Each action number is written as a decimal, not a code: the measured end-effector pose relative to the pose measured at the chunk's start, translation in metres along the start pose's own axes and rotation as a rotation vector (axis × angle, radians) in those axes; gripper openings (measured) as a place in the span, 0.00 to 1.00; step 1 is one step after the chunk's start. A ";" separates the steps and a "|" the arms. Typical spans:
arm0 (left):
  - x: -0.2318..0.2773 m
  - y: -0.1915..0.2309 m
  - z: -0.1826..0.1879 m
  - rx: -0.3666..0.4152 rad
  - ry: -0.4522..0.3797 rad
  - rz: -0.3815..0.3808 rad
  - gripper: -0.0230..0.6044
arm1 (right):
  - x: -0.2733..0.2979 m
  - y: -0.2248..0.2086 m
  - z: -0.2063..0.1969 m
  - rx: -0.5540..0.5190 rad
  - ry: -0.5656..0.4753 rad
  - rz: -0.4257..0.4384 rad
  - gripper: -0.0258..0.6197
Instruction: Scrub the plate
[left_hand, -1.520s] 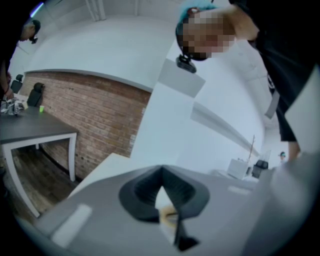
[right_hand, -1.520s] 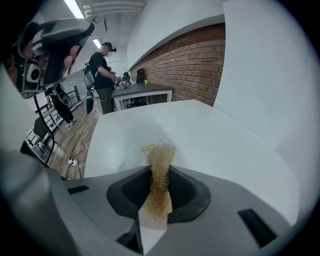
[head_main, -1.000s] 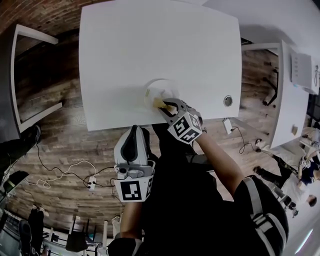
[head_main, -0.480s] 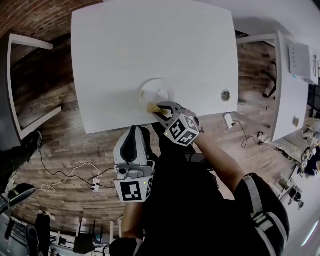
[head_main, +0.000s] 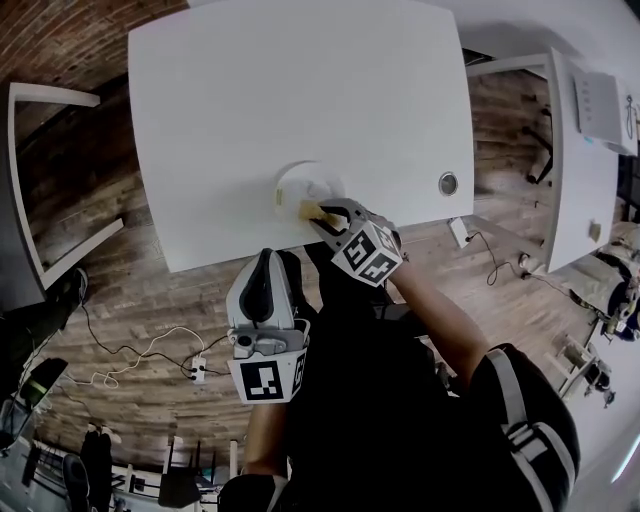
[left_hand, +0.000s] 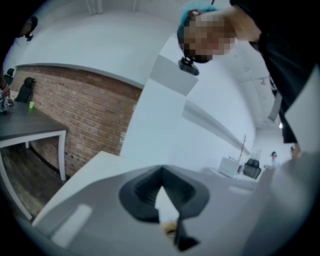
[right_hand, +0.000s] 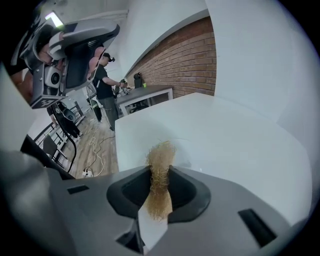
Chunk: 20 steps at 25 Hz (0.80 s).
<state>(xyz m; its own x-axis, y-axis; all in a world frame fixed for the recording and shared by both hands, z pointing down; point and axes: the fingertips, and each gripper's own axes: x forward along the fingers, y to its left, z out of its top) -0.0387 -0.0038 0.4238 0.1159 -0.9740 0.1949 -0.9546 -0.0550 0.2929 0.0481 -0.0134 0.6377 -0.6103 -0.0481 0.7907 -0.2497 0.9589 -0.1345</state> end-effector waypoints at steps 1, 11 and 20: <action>0.001 -0.001 -0.001 0.001 0.002 -0.003 0.04 | -0.002 -0.004 -0.001 0.010 -0.001 -0.009 0.16; 0.006 -0.013 0.000 0.010 0.010 -0.025 0.04 | -0.019 -0.049 -0.014 0.103 -0.020 -0.112 0.16; 0.006 -0.022 0.002 0.021 0.008 -0.032 0.04 | -0.032 -0.088 -0.029 0.289 -0.029 -0.188 0.16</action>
<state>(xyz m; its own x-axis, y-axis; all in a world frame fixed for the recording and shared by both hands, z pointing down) -0.0171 -0.0087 0.4169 0.1484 -0.9698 0.1936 -0.9560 -0.0905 0.2792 0.1111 -0.0879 0.6418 -0.5533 -0.2280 0.8012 -0.5600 0.8139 -0.1551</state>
